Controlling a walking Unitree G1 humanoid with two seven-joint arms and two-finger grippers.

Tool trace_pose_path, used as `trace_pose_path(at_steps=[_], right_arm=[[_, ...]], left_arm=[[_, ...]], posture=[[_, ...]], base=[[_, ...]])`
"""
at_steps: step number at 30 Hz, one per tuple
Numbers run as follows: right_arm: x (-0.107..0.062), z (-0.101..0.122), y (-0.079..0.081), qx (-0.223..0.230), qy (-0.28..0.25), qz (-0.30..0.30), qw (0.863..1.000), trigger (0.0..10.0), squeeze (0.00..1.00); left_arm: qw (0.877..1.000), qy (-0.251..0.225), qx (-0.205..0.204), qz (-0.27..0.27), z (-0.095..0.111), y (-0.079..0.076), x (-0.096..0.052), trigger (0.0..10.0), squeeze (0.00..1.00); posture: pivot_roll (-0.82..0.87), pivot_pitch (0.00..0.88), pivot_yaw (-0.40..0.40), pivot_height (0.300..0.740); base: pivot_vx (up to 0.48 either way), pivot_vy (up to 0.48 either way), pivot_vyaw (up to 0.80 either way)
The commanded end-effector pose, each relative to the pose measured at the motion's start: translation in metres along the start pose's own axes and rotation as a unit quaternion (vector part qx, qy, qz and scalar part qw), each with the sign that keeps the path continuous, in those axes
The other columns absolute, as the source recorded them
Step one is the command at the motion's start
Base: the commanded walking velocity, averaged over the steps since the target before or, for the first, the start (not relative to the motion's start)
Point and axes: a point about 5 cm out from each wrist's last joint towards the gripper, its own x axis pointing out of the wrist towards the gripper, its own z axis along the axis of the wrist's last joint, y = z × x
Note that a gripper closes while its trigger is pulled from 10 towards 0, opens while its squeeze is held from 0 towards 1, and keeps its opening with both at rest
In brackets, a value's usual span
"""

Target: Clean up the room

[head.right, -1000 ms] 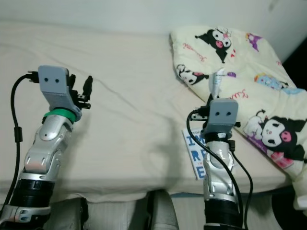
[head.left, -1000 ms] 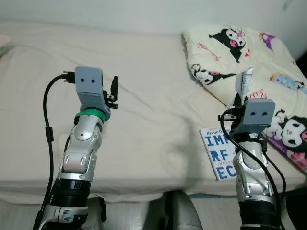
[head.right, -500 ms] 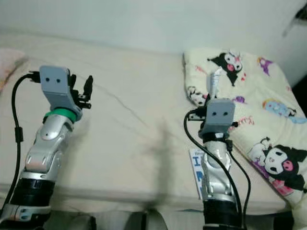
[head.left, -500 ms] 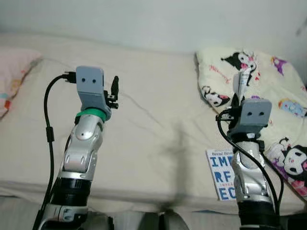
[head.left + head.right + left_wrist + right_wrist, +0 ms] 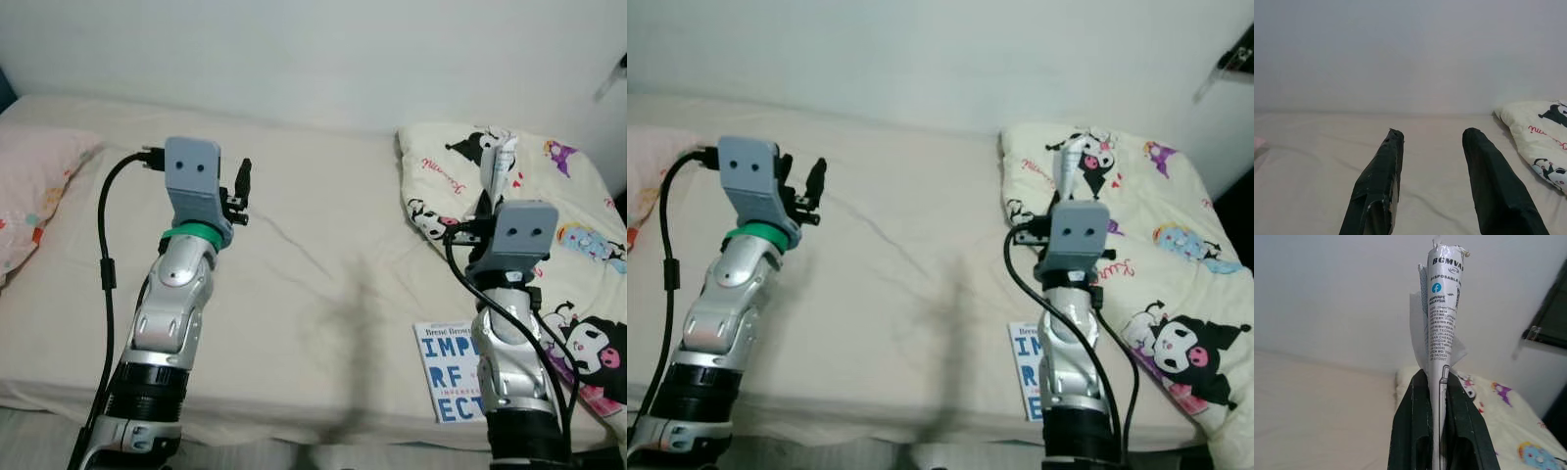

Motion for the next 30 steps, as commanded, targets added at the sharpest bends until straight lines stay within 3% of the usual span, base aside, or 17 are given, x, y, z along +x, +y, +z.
trace_pose_path(at_steps=[1, 4, 7, 11, 23, 30], right_arm=[[-0.002, -0.004, 0.009, 0.012, 0.006, 0.015, 1.0, 10.0, 0.0], [0.001, -0.002, 0.04, 0.047, 0.003, 0.079, 0.996, 10.0, 0.0], [0.001, -0.002, 0.045, 0.054, 0.002, 0.092, 0.994, 10.0, 0.0], [-0.003, -0.007, 0.069, 0.079, 0.017, 0.156, 0.984, 10.0, 0.0], [-0.004, -0.01, 0.068, 0.075, 0.019, 0.15, 0.986, 10.0, 0.0], [-0.003, -0.012, 0.066, 0.075, 0.019, 0.147, 0.986, 10.0, 0.0]], left_arm=[[1.0, 0.015, -0.004, -0.002, -0.008, -0.001, -0.003, 10.0, 0.0], [1.0, 0.025, -0.004, 0.001, -0.016, 0.001, -0.005, 10.0, 0.0], [1.0, 0.027, -0.003, 0.001, -0.018, 0.001, -0.006, 10.0, 0.0], [0.999, 0.049, 0.009, 0.015, -0.036, 0.012, -0.019, 10.0, 0.0], [0.998, 0.051, 0.009, 0.02, -0.037, 0.009, -0.022, 10.0, 0.0], [0.999, 0.045, 0.011, 0.019, -0.036, 0.01, -0.02, 10.0, 0.0]], posture=[[0.0, 0.019, -0.013, 0.74], [0.01, 0.015, -0.005, 0.74], [0.01, 0.015, -0.005, 0.74], [0.01, 0.018, -0.005, 0.74], [0.02, 0.027, -0.004, 0.74], [0.02, 0.022, -0.002, 0.74]], base=[[0.0, 0.0, 0.0], [0.0, 0.0, 0.0], [0.0, 0.0, 0.0], [0.0, 0.0, 0.0], [0.0, 0.0, 0.0], [-0.304, 0.0, 0.0]])
